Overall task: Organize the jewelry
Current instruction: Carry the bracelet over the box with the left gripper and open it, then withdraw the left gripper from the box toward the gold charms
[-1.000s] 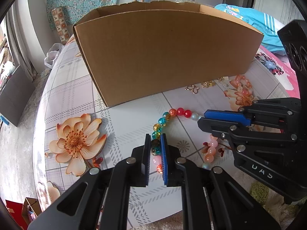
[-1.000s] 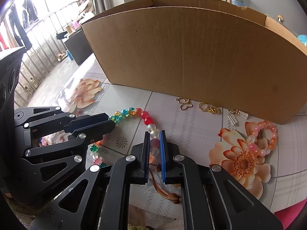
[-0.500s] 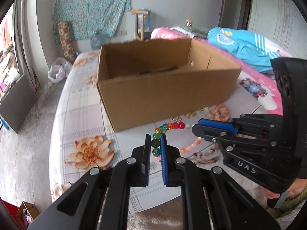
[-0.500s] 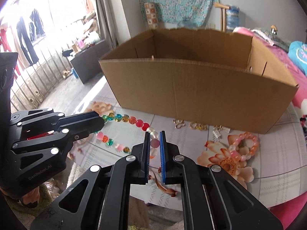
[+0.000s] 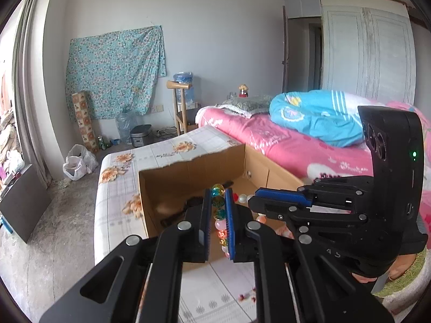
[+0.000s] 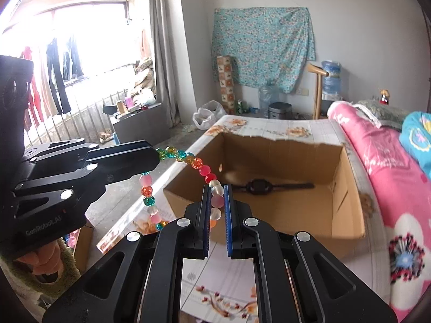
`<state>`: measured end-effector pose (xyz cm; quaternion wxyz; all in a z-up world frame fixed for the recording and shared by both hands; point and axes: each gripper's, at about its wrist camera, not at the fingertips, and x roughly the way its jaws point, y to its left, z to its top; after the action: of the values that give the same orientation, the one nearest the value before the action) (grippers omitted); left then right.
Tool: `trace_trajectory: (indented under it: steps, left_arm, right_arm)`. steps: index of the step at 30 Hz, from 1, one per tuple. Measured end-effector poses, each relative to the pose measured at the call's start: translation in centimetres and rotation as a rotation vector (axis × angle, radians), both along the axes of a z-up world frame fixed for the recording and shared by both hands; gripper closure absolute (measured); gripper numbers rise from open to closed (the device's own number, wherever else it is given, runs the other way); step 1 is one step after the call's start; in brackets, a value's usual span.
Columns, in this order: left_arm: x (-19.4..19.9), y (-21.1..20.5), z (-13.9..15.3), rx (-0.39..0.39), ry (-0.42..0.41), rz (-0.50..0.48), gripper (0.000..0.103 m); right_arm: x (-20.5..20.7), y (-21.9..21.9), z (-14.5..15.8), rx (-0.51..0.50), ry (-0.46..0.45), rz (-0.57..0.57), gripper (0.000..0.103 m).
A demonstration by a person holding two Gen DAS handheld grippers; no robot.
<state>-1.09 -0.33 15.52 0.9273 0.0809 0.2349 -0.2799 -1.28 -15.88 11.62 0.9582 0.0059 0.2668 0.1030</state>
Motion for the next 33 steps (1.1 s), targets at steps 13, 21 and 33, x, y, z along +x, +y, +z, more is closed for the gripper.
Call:
trace_trajectory:
  steps: [13, 21, 33]
  left_arm:
    - [15.8, -0.2, -4.7, 0.029, 0.375, 0.02, 0.094]
    - [18.6, -0.9, -10.8, 0.203, 0.606, 0.037, 0.093]
    - [16.2, 0.9, -7.6, 0.114, 0.448, 0.05, 0.091]
  right_arm:
    - [15.1, -1.2, -3.5, 0.074, 0.374, 0.078, 0.095]
    - [19.2, -0.2, -9.6, 0.07, 0.685, 0.109, 0.094]
    - [17.1, -3.5, -7.3, 0.165, 0.581, 0.078, 0.084]
